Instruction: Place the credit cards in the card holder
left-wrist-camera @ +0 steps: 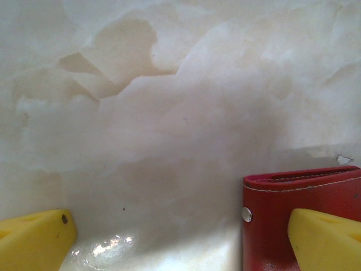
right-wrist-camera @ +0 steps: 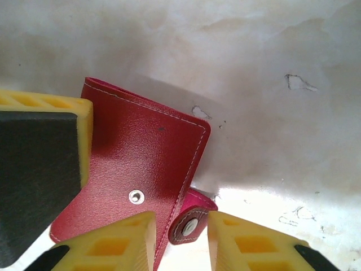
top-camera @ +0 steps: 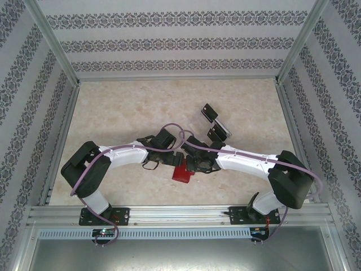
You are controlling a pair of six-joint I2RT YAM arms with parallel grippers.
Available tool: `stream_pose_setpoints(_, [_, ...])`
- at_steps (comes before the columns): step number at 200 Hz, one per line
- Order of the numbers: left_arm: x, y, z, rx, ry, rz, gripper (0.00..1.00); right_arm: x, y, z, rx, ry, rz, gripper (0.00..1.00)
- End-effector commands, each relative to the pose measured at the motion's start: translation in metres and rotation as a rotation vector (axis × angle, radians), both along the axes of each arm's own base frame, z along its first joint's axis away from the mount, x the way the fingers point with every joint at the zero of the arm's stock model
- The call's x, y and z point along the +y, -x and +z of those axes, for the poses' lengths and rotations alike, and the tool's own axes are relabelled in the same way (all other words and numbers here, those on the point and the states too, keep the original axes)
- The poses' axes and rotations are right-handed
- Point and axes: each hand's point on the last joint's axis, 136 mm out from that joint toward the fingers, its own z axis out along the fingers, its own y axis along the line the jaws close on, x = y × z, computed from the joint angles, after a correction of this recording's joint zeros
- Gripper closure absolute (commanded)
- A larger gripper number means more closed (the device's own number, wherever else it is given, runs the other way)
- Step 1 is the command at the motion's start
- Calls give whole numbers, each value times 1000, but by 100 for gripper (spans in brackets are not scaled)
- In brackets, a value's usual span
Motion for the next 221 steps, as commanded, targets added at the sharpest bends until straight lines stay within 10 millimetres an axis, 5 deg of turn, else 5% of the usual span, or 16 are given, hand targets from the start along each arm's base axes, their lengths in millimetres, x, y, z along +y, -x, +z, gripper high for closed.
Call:
stream_pose_setpoints(1, [13,9,-29,42,-58,9,0,2,0,-4,2,26,10,72])
stream_pose_setpoints(98, [11,10,-31,44,-52,7,0,-3,0,3,-13,25,3,85])
stream_pose_setpoints(125, [10,9,-31,45,-48,7,0,-4,1,6,-17,21,-2,100])
stream_pose_setpoints(184, [10,10,-33,47,-48,8,0,18,-1,20,-30,-112,7,100])
stream_pose_setpoints(221, [11,11,-33,49,-47,9,0,31,-5,10,-10,-139,6,100])
